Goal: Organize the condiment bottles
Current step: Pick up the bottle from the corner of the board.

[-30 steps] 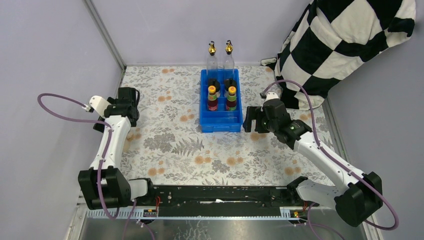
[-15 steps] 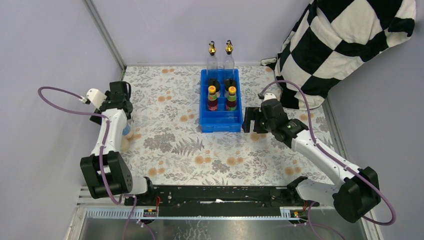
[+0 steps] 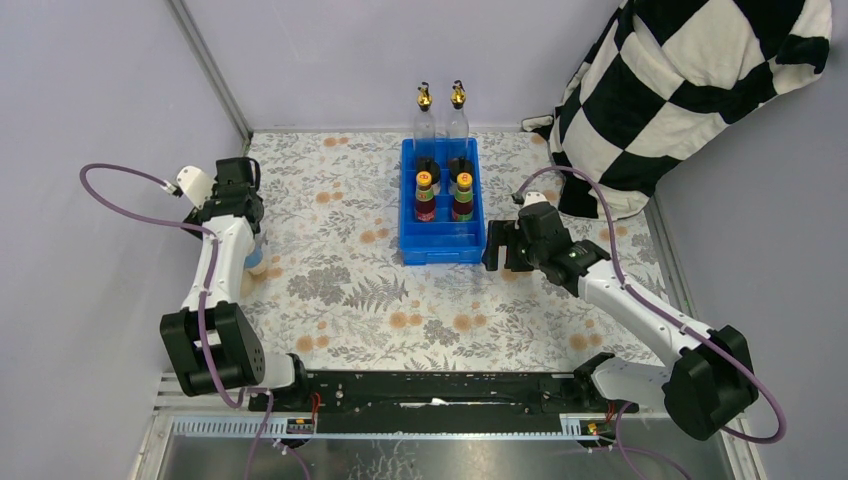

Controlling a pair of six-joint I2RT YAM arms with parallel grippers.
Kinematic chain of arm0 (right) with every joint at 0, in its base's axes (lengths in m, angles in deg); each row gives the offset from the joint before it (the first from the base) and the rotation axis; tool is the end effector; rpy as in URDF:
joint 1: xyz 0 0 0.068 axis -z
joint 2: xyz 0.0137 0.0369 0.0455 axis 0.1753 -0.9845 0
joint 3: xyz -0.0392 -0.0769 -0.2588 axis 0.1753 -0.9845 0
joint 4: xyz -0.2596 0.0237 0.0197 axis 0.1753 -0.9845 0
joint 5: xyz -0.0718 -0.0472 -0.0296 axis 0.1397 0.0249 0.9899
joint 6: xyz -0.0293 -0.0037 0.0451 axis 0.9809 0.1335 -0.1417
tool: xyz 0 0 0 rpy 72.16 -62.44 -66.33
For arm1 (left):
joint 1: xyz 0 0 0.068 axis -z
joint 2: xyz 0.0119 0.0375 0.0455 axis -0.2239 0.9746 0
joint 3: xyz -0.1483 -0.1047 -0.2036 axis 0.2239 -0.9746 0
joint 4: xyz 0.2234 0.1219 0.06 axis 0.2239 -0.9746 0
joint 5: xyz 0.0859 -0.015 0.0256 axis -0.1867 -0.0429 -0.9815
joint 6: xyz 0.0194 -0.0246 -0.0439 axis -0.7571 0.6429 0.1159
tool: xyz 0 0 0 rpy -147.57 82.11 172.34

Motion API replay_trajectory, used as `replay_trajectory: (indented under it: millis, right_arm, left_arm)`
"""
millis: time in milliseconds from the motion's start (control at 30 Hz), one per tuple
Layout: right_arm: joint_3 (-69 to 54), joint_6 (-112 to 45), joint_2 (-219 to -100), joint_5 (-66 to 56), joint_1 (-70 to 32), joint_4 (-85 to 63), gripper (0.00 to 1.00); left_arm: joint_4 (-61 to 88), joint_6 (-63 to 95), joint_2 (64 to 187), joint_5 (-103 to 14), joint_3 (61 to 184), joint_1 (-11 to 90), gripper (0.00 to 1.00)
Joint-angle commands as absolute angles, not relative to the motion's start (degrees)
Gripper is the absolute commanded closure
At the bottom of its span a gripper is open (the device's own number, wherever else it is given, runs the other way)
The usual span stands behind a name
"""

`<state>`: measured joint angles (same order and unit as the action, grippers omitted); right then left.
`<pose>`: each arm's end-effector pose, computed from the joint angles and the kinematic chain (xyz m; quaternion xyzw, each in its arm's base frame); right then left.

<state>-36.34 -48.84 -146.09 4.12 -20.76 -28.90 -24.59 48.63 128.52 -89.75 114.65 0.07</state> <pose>0.2184 0.1293 0.2573 -0.0625 0.9021 0.1775 0.3882 0.2722 0.0841 0.2934 -0.5205 0.7299 0.1985 0.3961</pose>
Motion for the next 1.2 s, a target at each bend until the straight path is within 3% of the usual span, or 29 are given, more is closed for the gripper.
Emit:
replay_trajectory:
  millis: [0,633,1167]
  right_arm:
    - [-36.8,-48.8,-146.4,2.4,-20.9,-26.5,0.06]
    - [-38.8,-49.1,-145.3,0.4,-20.9,-25.9,0.07]
    - [-39.8,-49.2,-145.8,-0.7,-20.9,-24.9,0.08]
  left_arm:
    - [-21.4,46.9,128.5,-89.4,116.4,-0.2,0.04]
    - [-22.2,47.0,140.4,-87.4,122.6,-0.5,0.05]
    - [-22.7,46.6,133.6,-91.3,120.8,0.0,0.05]
